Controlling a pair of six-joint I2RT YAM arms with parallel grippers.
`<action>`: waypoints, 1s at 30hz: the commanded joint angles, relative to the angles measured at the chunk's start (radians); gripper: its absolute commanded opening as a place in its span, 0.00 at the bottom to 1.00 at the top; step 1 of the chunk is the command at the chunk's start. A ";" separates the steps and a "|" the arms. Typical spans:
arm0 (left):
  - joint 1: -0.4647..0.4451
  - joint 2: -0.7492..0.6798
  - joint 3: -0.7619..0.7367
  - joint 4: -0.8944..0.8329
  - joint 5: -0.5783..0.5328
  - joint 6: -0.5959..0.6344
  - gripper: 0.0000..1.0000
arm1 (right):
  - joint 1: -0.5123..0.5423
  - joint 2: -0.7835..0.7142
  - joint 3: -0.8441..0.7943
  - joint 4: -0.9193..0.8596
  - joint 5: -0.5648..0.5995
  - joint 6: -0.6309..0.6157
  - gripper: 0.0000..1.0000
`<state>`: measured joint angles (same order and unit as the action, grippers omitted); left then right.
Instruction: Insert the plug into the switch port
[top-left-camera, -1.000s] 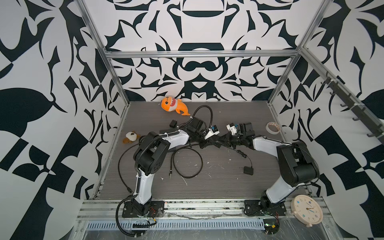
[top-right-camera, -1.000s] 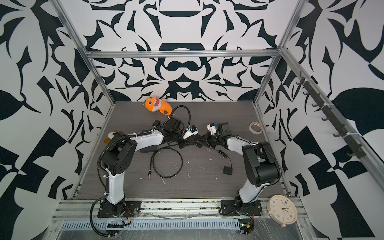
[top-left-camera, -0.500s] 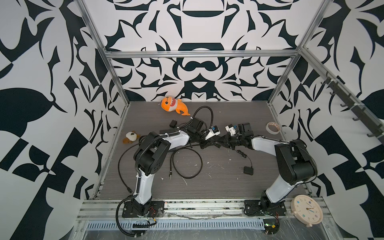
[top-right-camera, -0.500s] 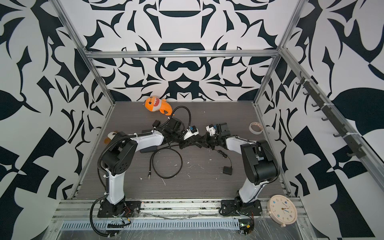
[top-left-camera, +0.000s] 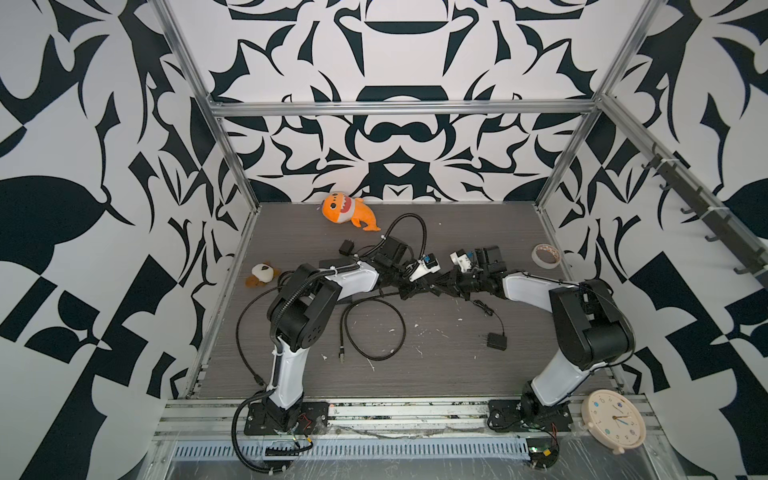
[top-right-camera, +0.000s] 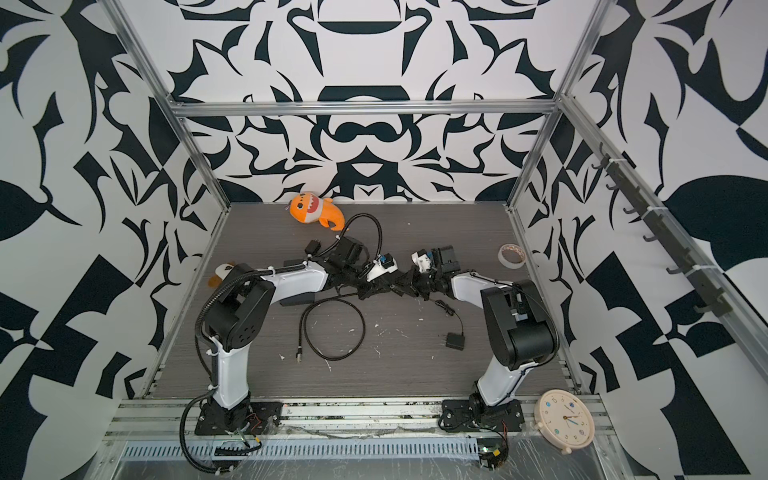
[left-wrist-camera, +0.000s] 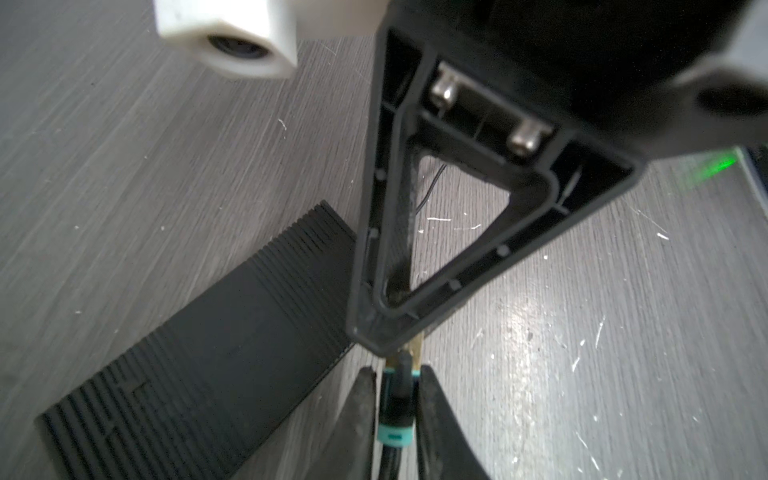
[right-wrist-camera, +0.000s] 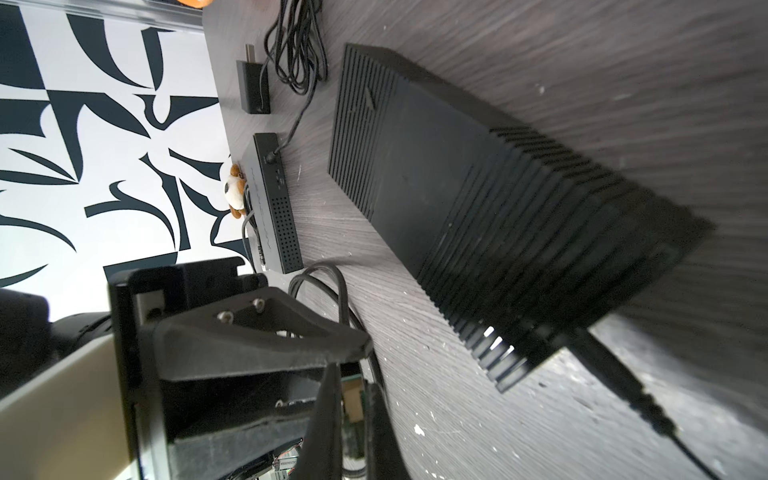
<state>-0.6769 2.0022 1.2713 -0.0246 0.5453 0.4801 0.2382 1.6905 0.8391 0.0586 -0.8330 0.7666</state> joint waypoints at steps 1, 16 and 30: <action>0.013 -0.017 -0.020 -0.002 0.000 0.018 0.19 | 0.007 -0.010 0.032 -0.022 -0.013 -0.018 0.00; 0.017 -0.015 -0.002 -0.041 0.007 -0.007 0.01 | -0.005 -0.005 0.046 -0.026 0.002 -0.047 0.03; -0.008 0.038 0.015 -0.142 -0.106 -0.095 0.02 | -0.049 -0.090 0.182 -0.224 0.427 -0.458 0.42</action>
<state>-0.6781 2.0090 1.2724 -0.1184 0.4667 0.4168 0.1795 1.6012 0.9997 -0.1616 -0.5030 0.4244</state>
